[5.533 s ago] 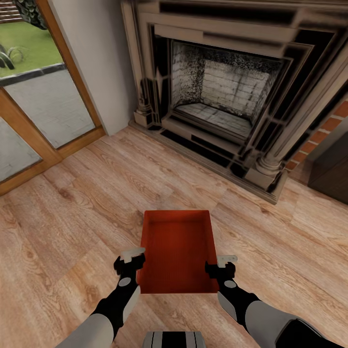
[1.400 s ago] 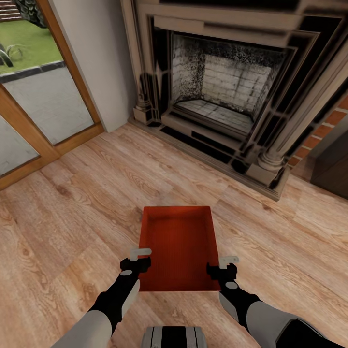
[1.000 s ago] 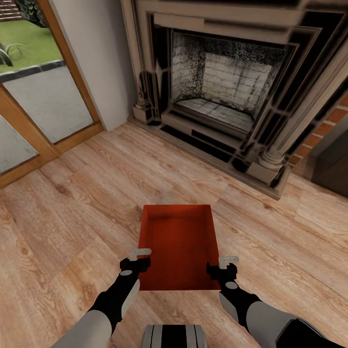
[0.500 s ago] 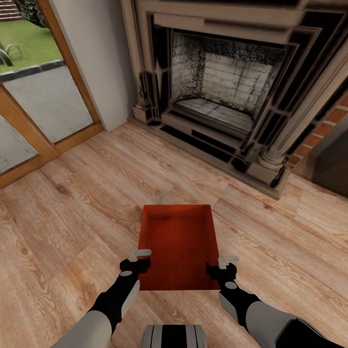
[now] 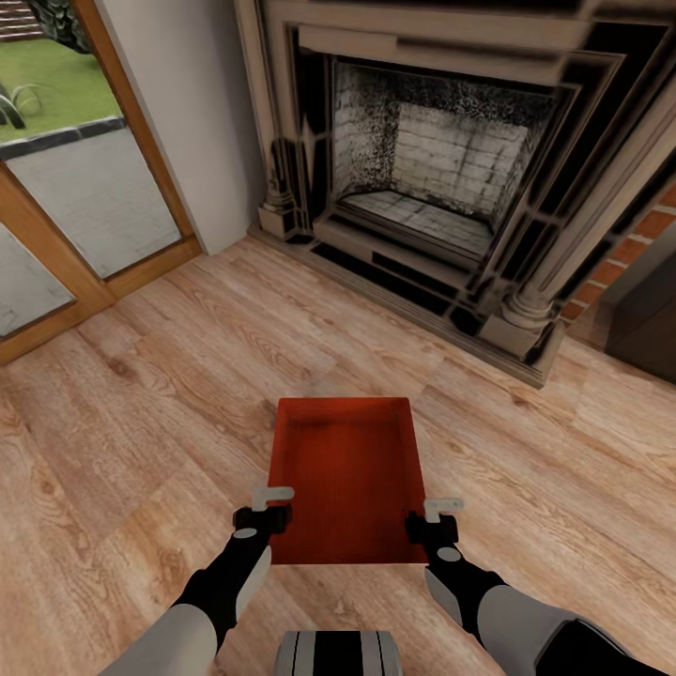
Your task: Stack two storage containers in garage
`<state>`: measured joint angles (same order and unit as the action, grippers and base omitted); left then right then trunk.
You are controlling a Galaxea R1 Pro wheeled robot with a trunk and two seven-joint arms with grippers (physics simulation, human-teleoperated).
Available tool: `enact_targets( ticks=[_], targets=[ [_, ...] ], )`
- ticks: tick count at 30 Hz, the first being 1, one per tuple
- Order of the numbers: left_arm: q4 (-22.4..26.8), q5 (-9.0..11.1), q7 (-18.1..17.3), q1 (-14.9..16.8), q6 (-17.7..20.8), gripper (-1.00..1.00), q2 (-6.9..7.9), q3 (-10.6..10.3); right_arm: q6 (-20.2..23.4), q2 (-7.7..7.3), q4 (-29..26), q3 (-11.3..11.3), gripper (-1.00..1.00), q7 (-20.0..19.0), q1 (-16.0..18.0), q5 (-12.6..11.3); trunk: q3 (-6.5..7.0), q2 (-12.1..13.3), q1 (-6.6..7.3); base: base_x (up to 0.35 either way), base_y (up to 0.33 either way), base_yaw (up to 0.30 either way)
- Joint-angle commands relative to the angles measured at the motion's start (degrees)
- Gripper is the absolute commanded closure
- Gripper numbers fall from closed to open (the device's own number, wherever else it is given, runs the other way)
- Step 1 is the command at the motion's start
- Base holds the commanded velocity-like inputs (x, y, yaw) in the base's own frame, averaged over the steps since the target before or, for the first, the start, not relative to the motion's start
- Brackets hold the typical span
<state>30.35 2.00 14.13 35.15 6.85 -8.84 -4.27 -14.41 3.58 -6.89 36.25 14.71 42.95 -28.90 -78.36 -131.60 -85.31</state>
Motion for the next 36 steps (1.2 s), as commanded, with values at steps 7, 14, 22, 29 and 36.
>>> enact_targets(
  ticks=[7,14,22,29,36],
  targets=[
    [-0.6,0.2,0.5,0.0,0.4,1.0,-0.04,-0.4,-0.2,0.0,0.0,0.5,1.0,0.2,0.0,-0.5,-0.03,0.0,0.01,0.0,0.0,0.0],
    [0.0,0.1,0.6,0.0,0.4,1.0,-0.08,-0.3,-0.2,-0.04,0.0,0.5,1.0,0.2,0.0,-0.4,-0.03,0.0,0.01,0.0,0.0,0.0],
    [-0.1,0.1,0.6,0.0,0.4,1.0,-0.12,-0.3,-0.2,0.01,0.0,0.5,1.0,0.2,0.0,-0.4,0.33,0.8,0.45,0.0,0.0,0.0],
    [-0.2,0.1,0.6,0.0,0.4,1.0,-0.04,-0.3,-0.1,0.2,0.0,0.5,1.0,0.2,0.0,-0.4,1.58,3.6,1.98,0.0,0.0,0.0],
    [-0.1,0.1,0.6,0.0,0.4,1.0,-0.03,-0.3,0.0,0.1,0.0,0.4,1.0,0.2,0.0,-0.4,2.84,6.4,3.52,0.0,0.0,0.0]
  ],
)
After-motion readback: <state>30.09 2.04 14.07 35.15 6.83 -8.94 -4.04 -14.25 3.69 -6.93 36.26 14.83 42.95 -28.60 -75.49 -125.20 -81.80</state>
